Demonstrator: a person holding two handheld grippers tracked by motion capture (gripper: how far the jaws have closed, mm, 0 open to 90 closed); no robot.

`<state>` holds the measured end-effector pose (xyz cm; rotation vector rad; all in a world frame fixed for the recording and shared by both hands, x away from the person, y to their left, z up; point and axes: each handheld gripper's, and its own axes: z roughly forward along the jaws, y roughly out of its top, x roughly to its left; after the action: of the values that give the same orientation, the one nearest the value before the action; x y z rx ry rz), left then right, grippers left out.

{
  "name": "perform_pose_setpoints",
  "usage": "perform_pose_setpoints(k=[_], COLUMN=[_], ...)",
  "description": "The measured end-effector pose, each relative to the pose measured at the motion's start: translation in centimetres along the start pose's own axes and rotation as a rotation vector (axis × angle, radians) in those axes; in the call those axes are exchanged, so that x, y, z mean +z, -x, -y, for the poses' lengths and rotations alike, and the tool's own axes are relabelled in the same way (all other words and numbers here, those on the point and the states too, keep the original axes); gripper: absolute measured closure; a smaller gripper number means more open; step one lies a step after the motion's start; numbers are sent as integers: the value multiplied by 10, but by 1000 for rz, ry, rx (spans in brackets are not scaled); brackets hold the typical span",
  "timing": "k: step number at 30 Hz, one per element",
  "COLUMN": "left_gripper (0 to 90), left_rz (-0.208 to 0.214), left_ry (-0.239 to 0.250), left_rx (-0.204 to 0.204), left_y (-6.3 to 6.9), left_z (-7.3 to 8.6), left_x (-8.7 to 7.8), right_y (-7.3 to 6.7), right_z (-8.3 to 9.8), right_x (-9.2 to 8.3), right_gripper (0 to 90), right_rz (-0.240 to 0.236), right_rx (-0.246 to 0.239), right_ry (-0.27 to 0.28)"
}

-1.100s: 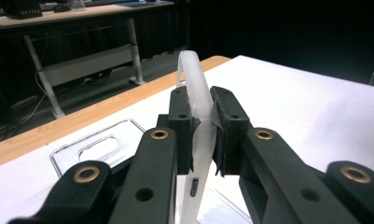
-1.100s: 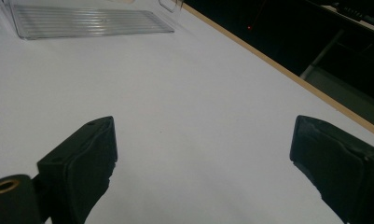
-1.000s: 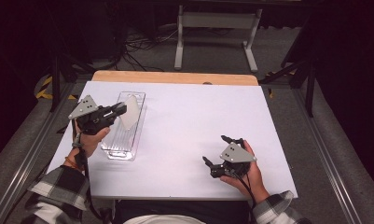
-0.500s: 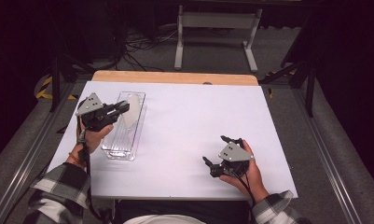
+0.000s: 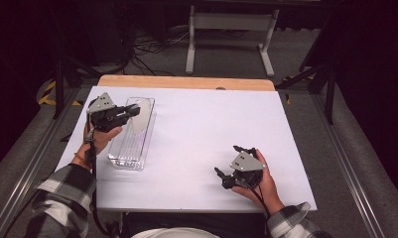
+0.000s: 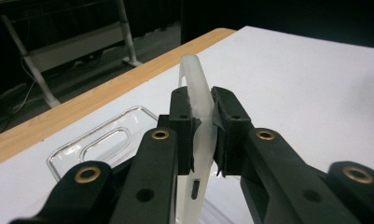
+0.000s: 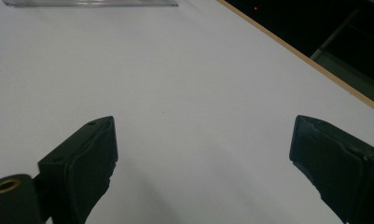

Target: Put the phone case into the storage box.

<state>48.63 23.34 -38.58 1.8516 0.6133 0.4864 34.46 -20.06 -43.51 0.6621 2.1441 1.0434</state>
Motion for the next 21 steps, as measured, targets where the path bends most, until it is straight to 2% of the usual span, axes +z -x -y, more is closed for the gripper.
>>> perform_pose_setpoints(k=[5, 12, 18, 21], left_gripper=[796, 796, 795, 795], left_rz=[-7, 8, -5, -5], left_ry=[-3, -2, 10, -2], left_rx=[1, 1, 3, 7], left_y=[-7, -15, -23, -26], left_z=[0, -4, -11, -13], left_x=[2, 10, 16, 19], right_y=[-4, -5, -7, -7], right_z=[0, 0, 1, 1], right_x=[2, 3, 5, 5], right_gripper=[84, 84, 84, 84], right_rz=[-8, -7, -12, -17], right_rx=[-17, -29, -40, -50], right_ry=[-11, -22, -29, -33])
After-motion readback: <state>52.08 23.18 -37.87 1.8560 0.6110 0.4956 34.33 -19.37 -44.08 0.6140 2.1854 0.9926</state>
